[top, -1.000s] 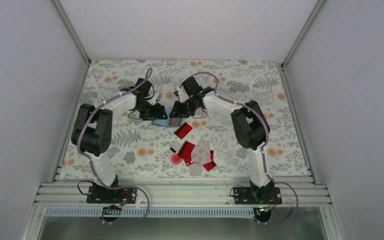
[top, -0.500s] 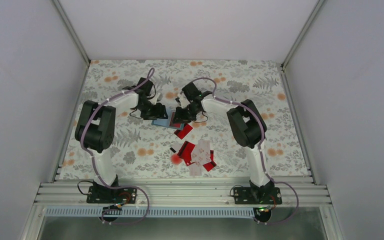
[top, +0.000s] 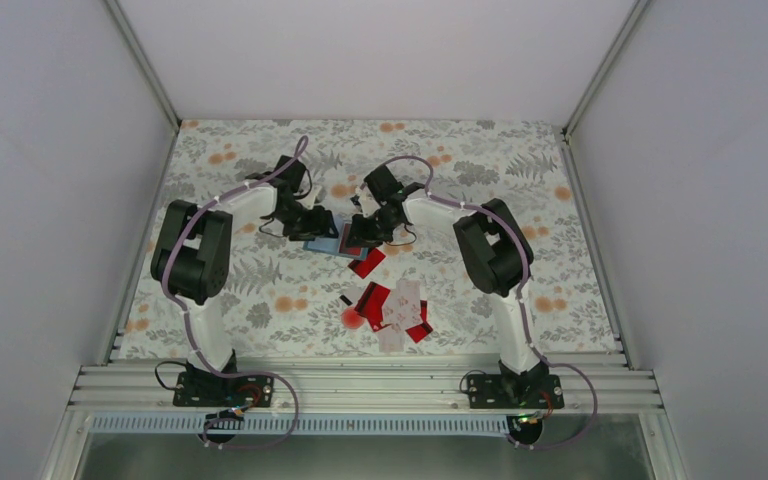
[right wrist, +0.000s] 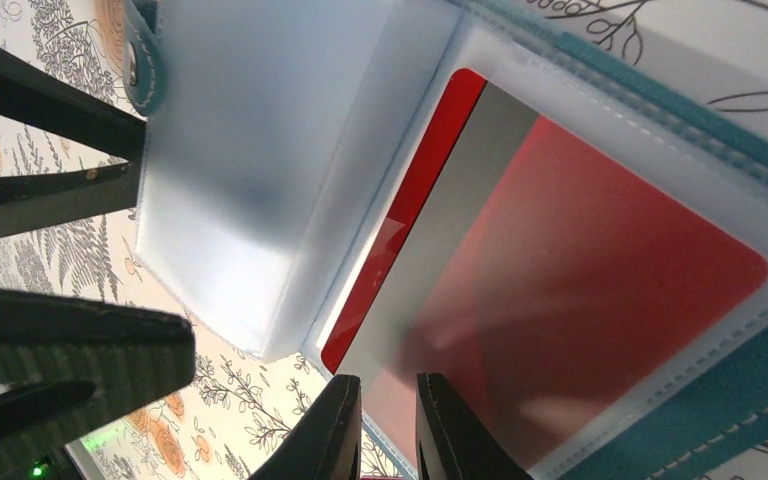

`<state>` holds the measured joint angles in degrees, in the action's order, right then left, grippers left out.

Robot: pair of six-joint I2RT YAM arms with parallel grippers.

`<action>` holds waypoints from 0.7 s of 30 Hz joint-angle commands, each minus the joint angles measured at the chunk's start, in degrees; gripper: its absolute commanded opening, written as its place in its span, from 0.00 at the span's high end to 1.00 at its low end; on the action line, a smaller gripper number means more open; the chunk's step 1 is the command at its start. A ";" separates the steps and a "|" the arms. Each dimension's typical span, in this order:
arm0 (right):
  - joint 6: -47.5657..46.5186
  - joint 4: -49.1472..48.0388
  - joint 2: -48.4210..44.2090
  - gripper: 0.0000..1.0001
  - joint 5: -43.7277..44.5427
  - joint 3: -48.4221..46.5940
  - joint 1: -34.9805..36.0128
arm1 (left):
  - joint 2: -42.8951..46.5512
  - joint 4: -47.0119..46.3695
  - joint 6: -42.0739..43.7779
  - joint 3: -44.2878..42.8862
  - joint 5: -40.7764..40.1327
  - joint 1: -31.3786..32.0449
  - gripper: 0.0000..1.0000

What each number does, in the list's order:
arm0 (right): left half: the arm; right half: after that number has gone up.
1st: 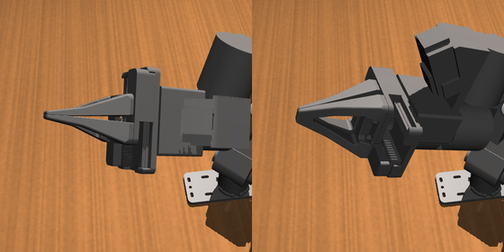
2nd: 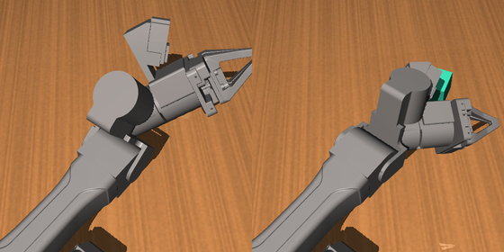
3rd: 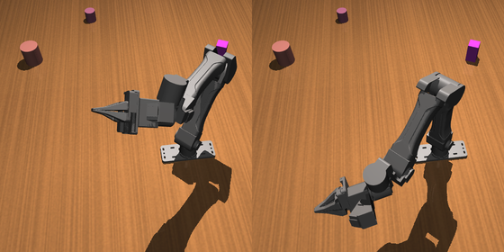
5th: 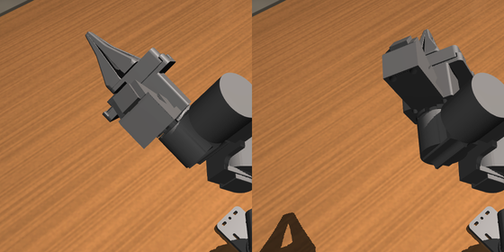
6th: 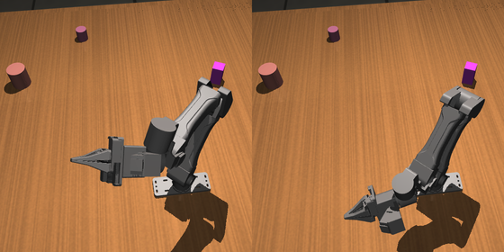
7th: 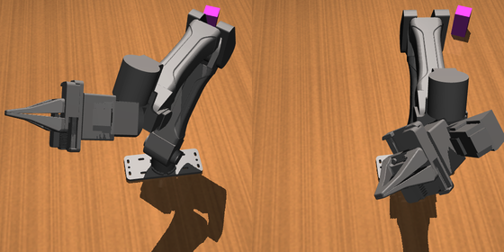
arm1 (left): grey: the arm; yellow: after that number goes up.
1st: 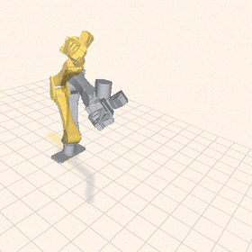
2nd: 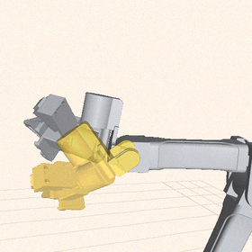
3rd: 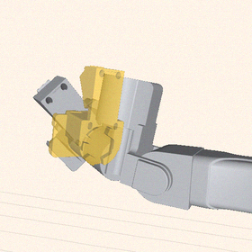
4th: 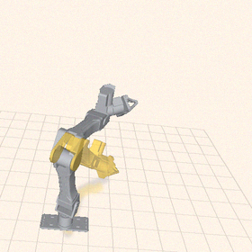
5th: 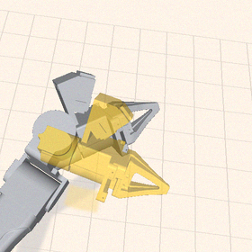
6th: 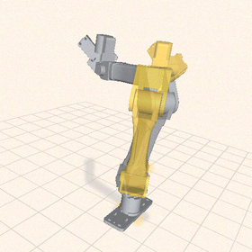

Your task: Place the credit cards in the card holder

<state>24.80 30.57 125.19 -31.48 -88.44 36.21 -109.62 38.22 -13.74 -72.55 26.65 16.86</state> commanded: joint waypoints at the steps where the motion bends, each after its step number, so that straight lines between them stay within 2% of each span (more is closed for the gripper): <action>1: -0.93 0.13 1.47 0.85 1.24 0.64 -0.17 | -1.16 -1.93 -0.91 -1.25 5.08 -0.09 0.33; 9: -0.22 0.81 0.55 0.85 1.87 -0.46 -0.71 | -1.85 -3.50 0.11 -3.40 10.34 0.35 0.33; 21: 0.95 3.08 -6.55 0.84 3.32 0.84 -4.50 | -5.05 -3.34 0.48 -7.20 11.67 3.52 0.34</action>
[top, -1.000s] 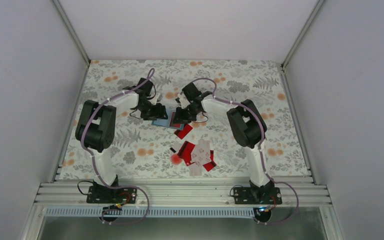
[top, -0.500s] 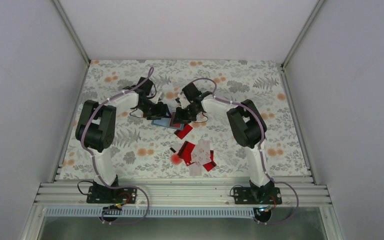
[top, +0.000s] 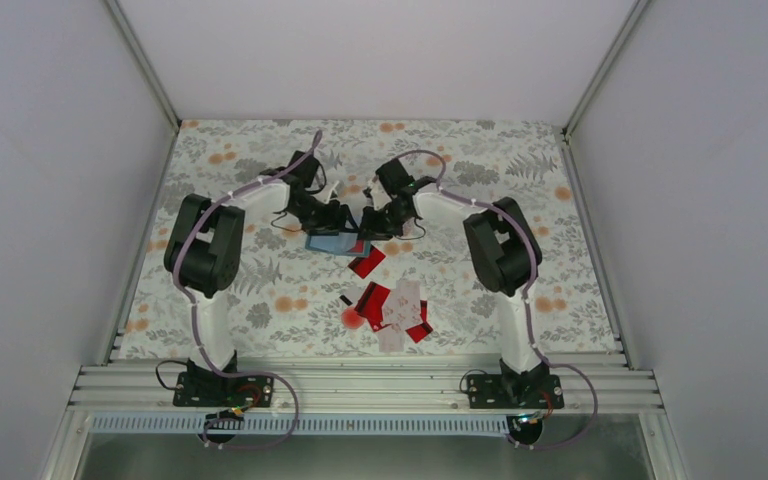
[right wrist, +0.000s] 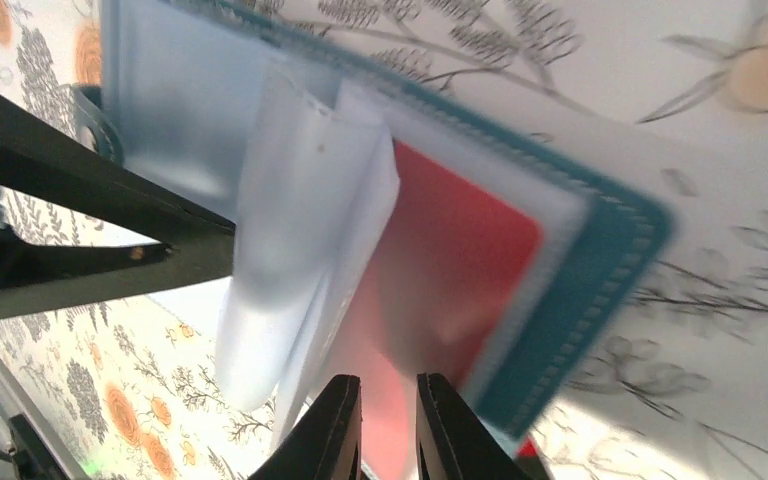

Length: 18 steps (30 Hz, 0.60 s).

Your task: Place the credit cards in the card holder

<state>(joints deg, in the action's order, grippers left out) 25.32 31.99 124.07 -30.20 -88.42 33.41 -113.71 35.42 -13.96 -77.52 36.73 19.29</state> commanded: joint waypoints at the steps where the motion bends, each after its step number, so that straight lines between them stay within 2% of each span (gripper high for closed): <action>1: 0.51 1.96 -6.42 0.84 2.35 1.39 -2.01 | -1.17 -0.46 0.64 -2.78 1.59 1.43 0.34; 10: 0.07 3.61 -13.67 0.84 6.18 6.72 -5.06 | -4.04 0.37 -0.10 -7.72 1.70 4.66 0.34; 18: -0.48 3.84 -16.41 0.84 8.10 8.88 -7.22 | -6.99 2.07 -0.11 -12.50 1.61 6.73 0.34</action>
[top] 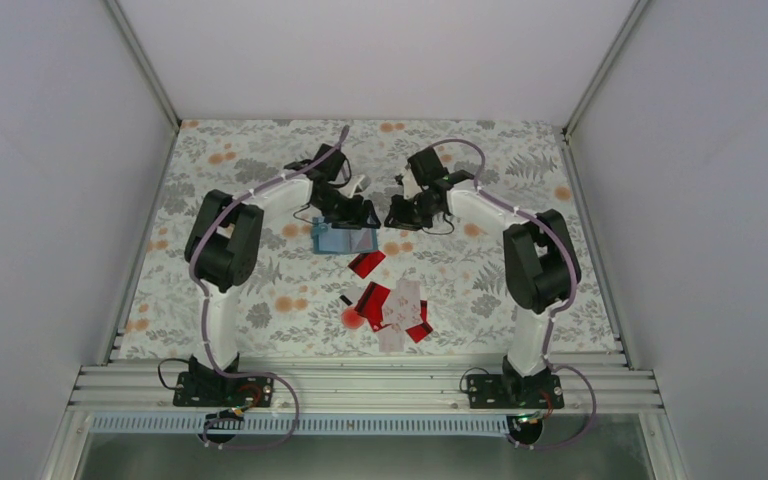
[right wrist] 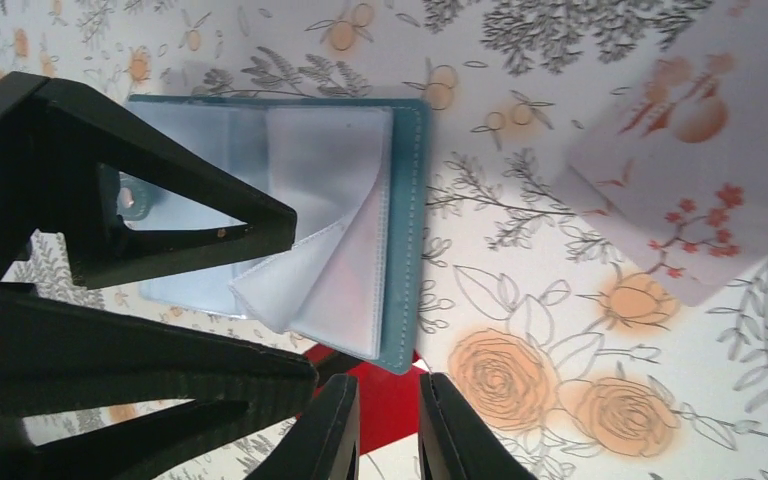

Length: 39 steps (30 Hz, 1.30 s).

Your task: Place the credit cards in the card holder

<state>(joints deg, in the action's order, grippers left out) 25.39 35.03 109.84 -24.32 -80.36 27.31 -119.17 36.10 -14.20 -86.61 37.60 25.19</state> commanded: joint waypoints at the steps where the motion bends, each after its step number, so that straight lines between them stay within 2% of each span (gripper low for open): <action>1: -0.74 0.90 -2.30 0.83 2.55 0.84 -1.43 | -1.83 1.74 0.09 -4.22 0.76 1.02 0.34; 11: -0.56 3.87 -2.97 0.72 8.61 0.30 -2.79 | -2.36 0.78 -3.33 -8.56 6.46 1.70 0.34; 16: 1.05 4.65 -5.50 0.68 10.86 2.15 -2.80 | -1.13 3.84 -1.54 -12.46 -0.22 2.04 0.34; 20: 1.16 7.05 -8.29 0.57 11.97 5.07 -2.67 | 2.19 6.27 0.92 -13.27 -7.72 2.40 0.33; 22: 1.04 8.03 -10.18 0.55 12.26 7.19 -2.28 | 5.65 6.88 1.67 -11.65 -12.09 2.58 0.34; 25: 1.07 9.11 -13.64 0.47 12.04 10.38 -1.25 | 11.42 7.34 1.48 -6.70 -21.62 2.58 0.33; 28: 1.07 10.90 -16.45 0.39 11.93 12.85 0.34 | 16.45 7.99 1.62 -1.14 -26.82 2.50 0.34; 37: 6.59 14.52 -18.37 0.18 13.65 16.82 9.88 | 29.92 3.87 0.10 13.33 -30.10 2.58 0.34; 39: 8.44 15.68 -17.58 0.16 15.03 16.55 12.00 | 32.01 3.28 -0.48 15.39 -30.15 2.55 0.34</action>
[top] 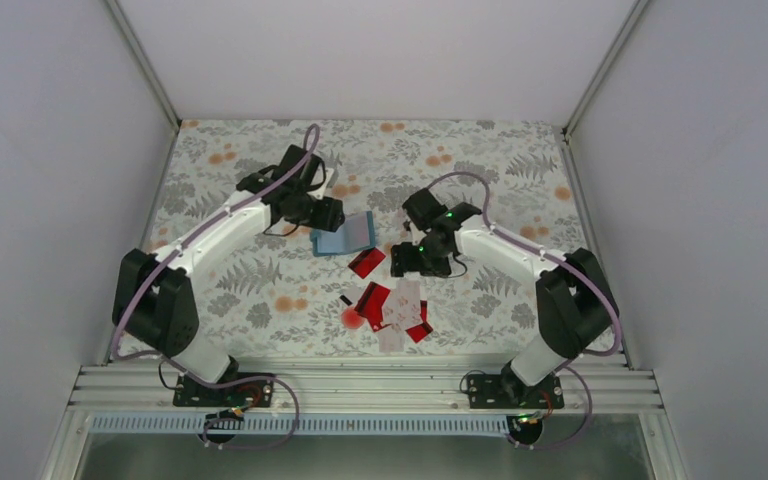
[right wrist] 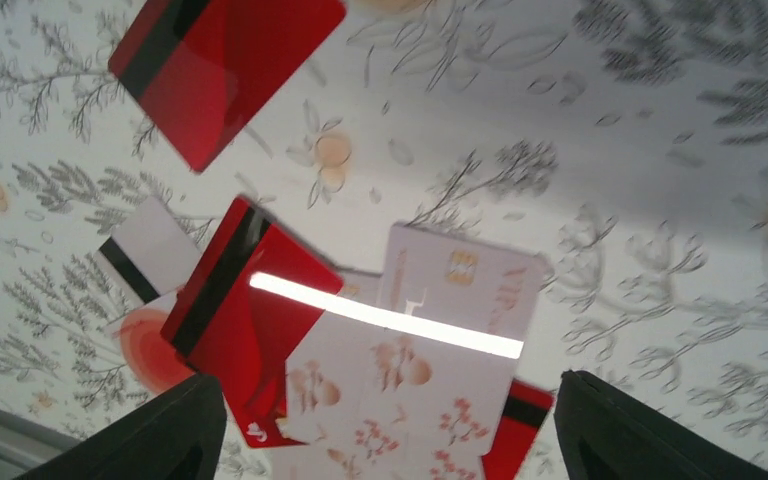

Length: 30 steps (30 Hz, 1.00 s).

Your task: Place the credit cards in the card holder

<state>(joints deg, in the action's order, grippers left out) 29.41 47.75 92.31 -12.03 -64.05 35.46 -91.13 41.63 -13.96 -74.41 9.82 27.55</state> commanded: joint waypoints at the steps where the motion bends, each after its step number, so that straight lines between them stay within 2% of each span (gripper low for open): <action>1: 5.39 3.45 0.38 0.15 3.37 0.24 4.74 | 4.89 -2.67 -0.91 4.29 -2.18 0.20 0.34; 10: 12.27 5.98 2.36 0.10 5.01 2.00 7.94 | 11.06 -3.52 -1.33 10.67 -0.01 0.19 0.34; 18: 12.58 4.34 4.95 0.18 2.89 3.28 8.49 | 15.22 -4.71 -1.74 14.86 0.60 0.28 0.34; 30: 13.81 2.69 10.15 0.21 3.83 3.31 10.02 | 17.99 -3.55 -1.63 15.81 0.46 0.20 0.34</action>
<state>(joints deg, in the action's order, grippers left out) 41.87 51.37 101.03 -9.39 -61.06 44.53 -74.56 38.26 -15.64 -59.66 9.89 27.55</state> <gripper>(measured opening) 0.802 0.664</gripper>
